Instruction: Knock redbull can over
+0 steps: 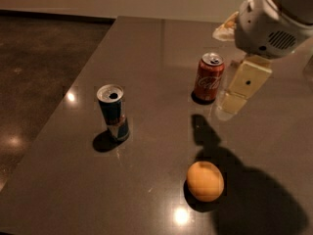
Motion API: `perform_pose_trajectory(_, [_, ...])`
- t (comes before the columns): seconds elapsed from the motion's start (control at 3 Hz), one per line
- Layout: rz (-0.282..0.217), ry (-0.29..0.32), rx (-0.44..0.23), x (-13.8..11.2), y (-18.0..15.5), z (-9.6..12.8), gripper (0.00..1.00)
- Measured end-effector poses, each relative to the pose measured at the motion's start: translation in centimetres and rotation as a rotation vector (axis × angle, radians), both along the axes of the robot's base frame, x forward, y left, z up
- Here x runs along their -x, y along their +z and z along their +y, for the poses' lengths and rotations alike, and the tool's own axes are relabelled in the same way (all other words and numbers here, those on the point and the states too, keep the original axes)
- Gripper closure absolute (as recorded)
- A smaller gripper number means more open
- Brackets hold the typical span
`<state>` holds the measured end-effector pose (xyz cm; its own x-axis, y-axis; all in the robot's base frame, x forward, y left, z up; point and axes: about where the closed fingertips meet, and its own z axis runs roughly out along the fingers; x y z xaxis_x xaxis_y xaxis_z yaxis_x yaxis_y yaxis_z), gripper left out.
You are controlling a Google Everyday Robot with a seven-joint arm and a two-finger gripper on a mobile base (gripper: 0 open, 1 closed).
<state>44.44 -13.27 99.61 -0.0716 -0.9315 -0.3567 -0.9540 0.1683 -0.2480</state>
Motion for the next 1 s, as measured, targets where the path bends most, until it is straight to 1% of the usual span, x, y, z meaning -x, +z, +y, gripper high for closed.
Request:
perform_pose_trajectory(0.33, [0.012,0.095,-0.073,0.1,0.2,5.8,0.00])
perform_pose_trajectory(0.67, [0.047,0.188,-0.117,0.5,-1.5,11.3,0.00])
perform_pose_trajectory(1.0, [0.087,0.251,-0.131,0.6,-3.9,14.9,0.00])
